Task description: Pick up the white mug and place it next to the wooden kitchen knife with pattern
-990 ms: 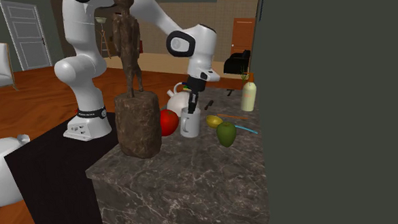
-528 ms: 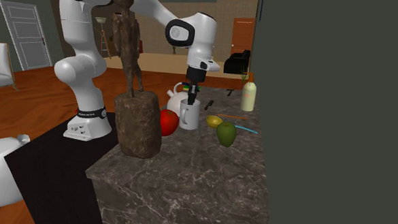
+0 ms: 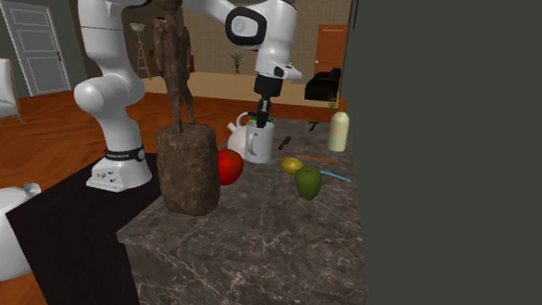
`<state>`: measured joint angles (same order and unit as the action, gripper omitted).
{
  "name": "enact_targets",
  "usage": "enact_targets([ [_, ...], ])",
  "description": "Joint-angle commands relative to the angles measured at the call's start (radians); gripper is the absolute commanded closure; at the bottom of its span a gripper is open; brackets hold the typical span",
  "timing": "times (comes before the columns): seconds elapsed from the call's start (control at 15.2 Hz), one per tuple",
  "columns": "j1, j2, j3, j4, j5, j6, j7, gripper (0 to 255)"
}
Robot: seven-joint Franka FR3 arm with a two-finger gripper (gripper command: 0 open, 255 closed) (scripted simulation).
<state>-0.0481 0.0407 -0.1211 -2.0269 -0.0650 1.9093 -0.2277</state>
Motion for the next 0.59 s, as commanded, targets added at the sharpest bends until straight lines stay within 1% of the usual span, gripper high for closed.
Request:
enact_targets([
  [0.0, 0.001, -0.012, 0.000, 0.013, -0.001, -0.026, 0.000, 255],
  [0.33, 0.001, -0.031, 0.001, 0.060, -0.002, -0.091, -0.002, 255],
  [0.4, 0.001, -0.031, 0.001, 0.061, -0.002, -0.093, -0.002, 255],
  [0.53, 0.025, -0.058, 0.024, 0.030, 0.003, -0.091, 0.043, 255],
])
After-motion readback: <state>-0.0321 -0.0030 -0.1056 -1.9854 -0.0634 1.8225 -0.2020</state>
